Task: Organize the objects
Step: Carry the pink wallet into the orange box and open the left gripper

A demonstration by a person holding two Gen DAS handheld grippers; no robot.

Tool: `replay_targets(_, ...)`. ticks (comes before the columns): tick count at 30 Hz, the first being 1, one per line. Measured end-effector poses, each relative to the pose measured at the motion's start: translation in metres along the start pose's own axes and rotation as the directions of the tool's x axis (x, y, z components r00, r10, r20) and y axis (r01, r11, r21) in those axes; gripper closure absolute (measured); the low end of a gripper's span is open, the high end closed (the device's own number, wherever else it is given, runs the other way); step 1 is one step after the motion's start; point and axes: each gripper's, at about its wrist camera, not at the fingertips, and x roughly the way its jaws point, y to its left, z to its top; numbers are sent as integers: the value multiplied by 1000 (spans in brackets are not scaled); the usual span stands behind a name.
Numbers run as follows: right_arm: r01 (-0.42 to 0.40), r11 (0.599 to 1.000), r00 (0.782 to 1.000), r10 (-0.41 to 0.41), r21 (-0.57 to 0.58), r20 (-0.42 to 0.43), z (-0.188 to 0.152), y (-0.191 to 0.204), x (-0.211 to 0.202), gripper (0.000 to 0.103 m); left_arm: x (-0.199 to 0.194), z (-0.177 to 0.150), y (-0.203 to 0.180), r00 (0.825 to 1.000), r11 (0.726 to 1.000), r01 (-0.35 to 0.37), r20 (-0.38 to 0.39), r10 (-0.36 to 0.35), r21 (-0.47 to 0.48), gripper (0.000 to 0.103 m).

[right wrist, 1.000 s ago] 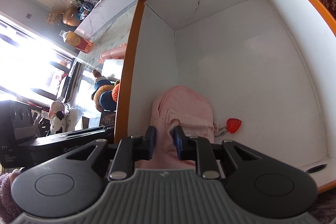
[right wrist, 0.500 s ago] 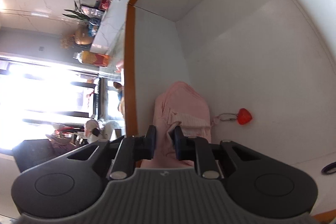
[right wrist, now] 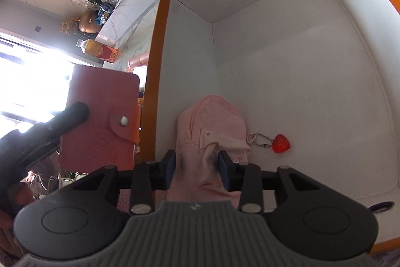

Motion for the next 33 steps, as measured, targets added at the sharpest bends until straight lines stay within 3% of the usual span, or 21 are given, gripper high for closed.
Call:
replay_targets(5,26,999,998,-24,-35,56,1,5,-26,59,16,7,-20,995,995,96,-36,-96,-9,81)
replay_targets(8,155,979,984,-141,-132,113,0,15,-50,58,40,2,-34,991,995,99,-87,-99,-3,81)
replay_targets(11,342,907,935,-303,-246,183,-2,24,-63,61,66,-6,-42,985,996,87,-150,-88,-17,81)
replay_targets(12,376,886,923,-331,-273,195,-2,24,-64,69,74,-8,-44,982,997,77,-169,-79,-21,81)
replay_targets(15,422,832,906,-377,-361,191,2,21,-64,80,94,-16,-44,972,998,37,-231,-46,-42,81)
replay_targets(19,467,750,882,-432,-468,187,9,21,-49,84,106,-29,-44,959,999,-37,-283,27,-28,81)
replay_targets(24,422,735,899,-415,-531,141,8,14,-39,88,117,-38,-49,938,995,-102,-334,97,3,81)
replay_targets(27,373,753,918,-383,-543,101,8,12,-32,93,118,-41,-54,935,990,-133,-324,142,50,81)
replay_targets(33,276,791,948,-319,-546,17,6,7,-20,96,116,-41,-56,930,989,-130,-337,148,74,80)
